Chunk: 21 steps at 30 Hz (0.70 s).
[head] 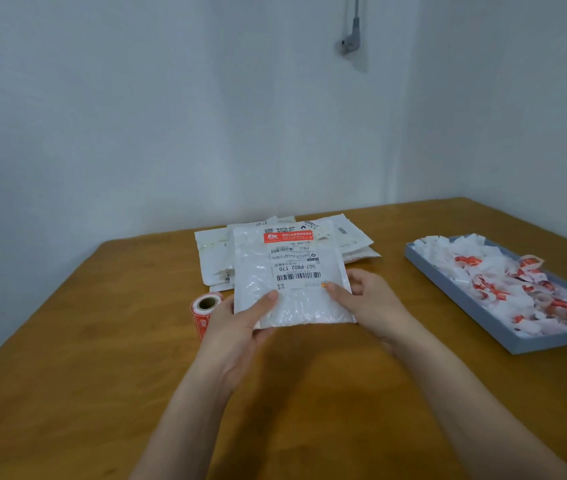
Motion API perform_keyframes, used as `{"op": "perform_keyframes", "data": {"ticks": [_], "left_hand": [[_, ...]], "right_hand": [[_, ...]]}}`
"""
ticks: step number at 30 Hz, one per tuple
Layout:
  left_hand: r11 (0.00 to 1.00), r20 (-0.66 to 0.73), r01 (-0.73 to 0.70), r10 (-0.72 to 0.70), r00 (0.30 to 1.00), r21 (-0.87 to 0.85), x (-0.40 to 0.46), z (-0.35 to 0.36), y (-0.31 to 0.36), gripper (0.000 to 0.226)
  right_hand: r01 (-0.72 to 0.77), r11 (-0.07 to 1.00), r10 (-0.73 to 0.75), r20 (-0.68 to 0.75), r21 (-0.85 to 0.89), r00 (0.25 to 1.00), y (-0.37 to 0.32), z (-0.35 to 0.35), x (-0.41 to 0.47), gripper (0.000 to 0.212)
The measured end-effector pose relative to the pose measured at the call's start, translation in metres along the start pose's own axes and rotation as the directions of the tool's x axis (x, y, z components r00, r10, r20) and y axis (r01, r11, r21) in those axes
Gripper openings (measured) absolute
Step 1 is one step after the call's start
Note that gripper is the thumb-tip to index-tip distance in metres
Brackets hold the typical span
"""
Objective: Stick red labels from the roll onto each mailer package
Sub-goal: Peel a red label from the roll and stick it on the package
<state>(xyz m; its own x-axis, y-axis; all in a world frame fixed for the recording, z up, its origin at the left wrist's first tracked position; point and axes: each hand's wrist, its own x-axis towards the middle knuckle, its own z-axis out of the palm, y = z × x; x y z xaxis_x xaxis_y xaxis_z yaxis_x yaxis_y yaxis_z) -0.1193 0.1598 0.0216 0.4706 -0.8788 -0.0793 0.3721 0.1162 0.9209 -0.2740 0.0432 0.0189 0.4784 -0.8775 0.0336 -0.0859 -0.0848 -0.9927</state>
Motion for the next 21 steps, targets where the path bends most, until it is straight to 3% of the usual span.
{"op": "perform_keyframes", "data": {"ticks": [6,12,17,21], "left_hand": [[0.999,0.009,-0.015,0.014,1.000,0.039,0.001,-0.009,0.005,0.036],[0.971,-0.104,-0.109,0.134,0.986,0.215,0.019,-0.017,0.021,0.033],[0.829,-0.117,-0.188,0.289,0.950,0.527,0.043,-0.021,0.040,0.046],[0.752,-0.088,-0.140,0.254,0.963,0.644,0.069,-0.032,0.053,0.045]], "right_hand": [[0.040,0.999,-0.042,-0.085,-0.031,0.995,-0.009,0.018,0.002,0.022],[0.073,0.994,-0.086,-0.161,-0.086,0.983,-0.010,0.027,0.024,0.029],[0.065,0.996,-0.078,-0.213,-0.068,0.974,-0.010,0.036,0.046,0.032],[0.060,0.997,-0.070,-0.228,-0.049,0.971,-0.005,0.046,0.066,0.020]]}}
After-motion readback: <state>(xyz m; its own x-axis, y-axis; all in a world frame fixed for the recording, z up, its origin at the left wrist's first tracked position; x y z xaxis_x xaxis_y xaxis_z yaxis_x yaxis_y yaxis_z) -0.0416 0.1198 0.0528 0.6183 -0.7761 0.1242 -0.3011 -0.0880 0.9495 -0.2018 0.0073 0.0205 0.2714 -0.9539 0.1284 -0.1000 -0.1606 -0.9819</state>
